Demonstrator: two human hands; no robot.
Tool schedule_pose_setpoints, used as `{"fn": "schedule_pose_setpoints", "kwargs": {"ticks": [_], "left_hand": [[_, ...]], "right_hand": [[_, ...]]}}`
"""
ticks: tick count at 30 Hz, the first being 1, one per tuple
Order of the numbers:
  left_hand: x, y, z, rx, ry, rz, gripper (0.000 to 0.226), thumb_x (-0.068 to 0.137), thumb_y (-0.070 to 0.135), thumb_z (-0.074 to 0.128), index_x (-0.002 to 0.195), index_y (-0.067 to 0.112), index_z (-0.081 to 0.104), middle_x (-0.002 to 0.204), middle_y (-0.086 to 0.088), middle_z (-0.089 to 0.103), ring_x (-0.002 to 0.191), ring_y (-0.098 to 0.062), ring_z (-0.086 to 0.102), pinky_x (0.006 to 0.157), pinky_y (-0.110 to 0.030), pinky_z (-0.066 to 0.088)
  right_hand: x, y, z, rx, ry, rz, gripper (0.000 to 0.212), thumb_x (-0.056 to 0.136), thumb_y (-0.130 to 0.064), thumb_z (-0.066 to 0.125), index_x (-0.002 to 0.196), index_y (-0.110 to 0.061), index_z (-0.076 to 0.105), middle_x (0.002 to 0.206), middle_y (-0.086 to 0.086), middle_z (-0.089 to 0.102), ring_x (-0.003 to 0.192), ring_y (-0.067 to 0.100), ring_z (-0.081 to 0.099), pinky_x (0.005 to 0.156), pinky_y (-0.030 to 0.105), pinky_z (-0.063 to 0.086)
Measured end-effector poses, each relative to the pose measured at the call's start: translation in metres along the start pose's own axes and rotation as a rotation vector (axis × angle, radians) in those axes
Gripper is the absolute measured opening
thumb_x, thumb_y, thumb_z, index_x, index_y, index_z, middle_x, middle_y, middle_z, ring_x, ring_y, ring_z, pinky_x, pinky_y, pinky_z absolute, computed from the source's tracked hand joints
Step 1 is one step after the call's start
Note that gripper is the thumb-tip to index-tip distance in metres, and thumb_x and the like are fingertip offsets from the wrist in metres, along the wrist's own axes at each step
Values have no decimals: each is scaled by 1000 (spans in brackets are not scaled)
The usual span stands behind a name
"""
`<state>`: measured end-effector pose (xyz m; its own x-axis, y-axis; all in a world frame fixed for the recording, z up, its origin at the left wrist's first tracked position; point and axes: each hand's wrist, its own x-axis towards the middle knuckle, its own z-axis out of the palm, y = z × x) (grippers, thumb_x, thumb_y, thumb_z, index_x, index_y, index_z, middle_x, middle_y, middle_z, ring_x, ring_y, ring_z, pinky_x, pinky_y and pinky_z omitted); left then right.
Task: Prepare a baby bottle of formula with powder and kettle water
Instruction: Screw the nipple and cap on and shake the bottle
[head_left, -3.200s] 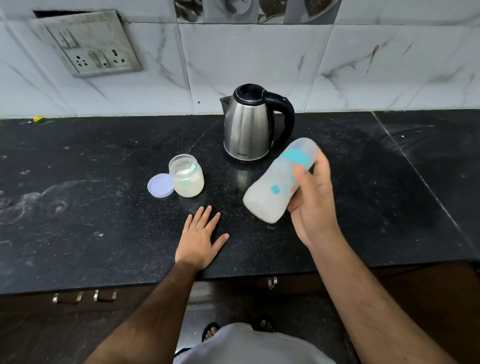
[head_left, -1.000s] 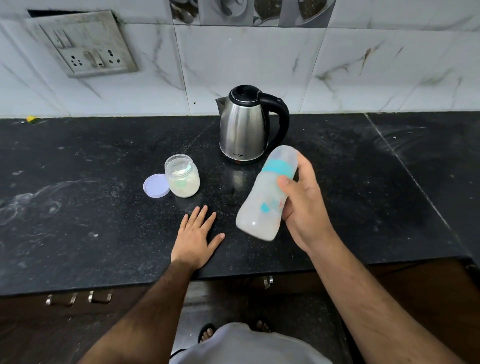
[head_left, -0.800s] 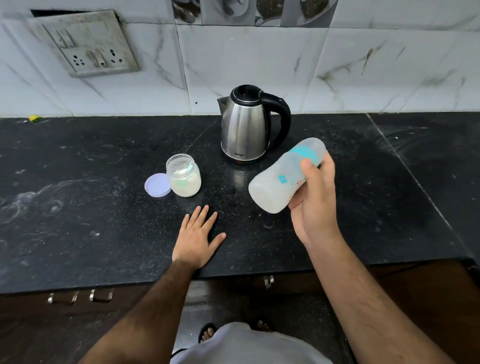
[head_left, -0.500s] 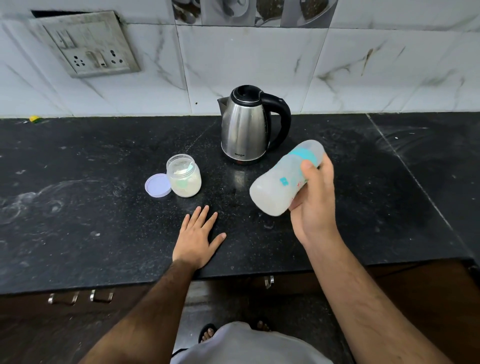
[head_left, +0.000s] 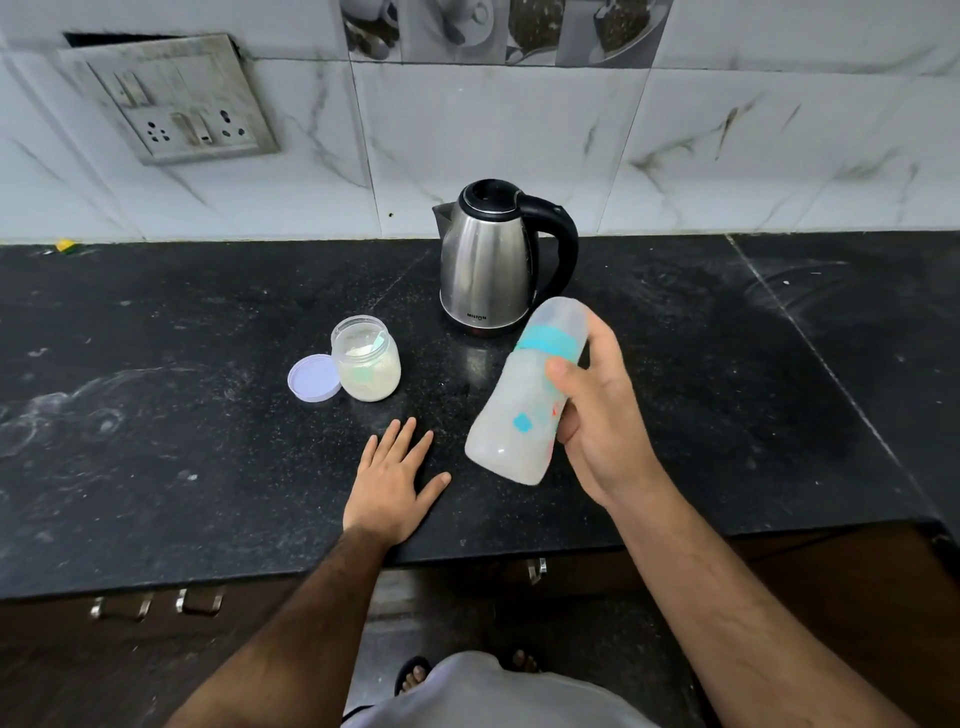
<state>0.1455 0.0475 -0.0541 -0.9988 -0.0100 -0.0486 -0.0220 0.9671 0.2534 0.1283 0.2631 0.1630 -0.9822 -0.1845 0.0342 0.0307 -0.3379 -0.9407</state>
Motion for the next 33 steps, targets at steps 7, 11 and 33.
{"fn": "schedule_pose_setpoints", "kwargs": {"ticks": [7,11,33], "left_hand": [[0,0,0,-6,3,4,83,87,74,11,156,29,24,166,2,9,154,-15,-2,125,-40,-1],[0,-1,0,-5,-6,7,83,87,74,10,156,30,24,166,2,9,154,-15,-2,125,-41,1],[-1,-1,1,-8,12,6,83,86,73,11,156,29,26,166,1,11,154,-16,0,125,-40,0]], "right_hand": [[8,-8,-2,159,169,-36,60,85,-24,55,142,-17,38,97,-4,67,82,7,68,62,27,56],[-3,-4,-1,-46,-85,16,61,82,-19,61,139,-23,39,92,-11,70,81,10,67,70,33,58],[-2,-8,-3,6,-15,-31,63,83,-19,60,142,-18,39,97,-7,69,84,11,68,69,31,58]]}}
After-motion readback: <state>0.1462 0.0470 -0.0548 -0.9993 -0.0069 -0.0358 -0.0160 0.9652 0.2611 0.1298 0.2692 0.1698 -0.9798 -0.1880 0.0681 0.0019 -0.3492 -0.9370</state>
